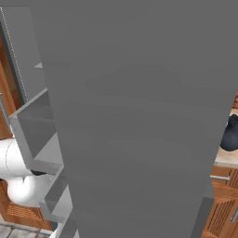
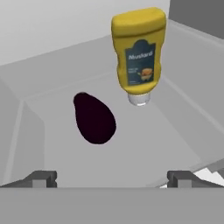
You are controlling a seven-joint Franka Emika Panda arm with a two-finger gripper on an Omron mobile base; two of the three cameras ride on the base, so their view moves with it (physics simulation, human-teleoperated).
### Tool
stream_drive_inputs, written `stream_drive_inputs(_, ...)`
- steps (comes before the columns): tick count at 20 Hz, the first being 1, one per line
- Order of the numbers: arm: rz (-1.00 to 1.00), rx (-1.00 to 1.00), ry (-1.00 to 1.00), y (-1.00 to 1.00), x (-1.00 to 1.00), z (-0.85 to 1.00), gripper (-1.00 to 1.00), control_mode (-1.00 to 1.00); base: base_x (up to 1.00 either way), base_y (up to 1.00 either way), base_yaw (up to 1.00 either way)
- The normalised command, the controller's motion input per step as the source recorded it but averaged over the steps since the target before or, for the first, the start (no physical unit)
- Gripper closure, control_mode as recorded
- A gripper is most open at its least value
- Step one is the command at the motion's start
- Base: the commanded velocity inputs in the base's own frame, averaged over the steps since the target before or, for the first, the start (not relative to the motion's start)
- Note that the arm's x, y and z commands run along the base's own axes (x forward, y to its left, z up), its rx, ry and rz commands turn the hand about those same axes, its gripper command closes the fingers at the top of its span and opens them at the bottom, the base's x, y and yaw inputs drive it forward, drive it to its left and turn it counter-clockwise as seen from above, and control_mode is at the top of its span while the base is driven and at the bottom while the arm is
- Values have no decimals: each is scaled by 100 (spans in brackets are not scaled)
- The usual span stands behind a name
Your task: Move the mustard and eggplant from the second highest shelf to the top shelf to make space. Then, place the pitcher from the counter on the cleared second highest shelf.
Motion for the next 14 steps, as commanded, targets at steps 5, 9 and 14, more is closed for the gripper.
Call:
stream_drive_inputs(5,0,0,0,8,32,-25,-100,-100,0,0,0)
stream_drive_inputs(9,0,0,0,8,34,-24,-100,-100,0,0,0)
stream_drive_inputs(14,0,0,0,7,35,-23,-100,-100,0,0,0)
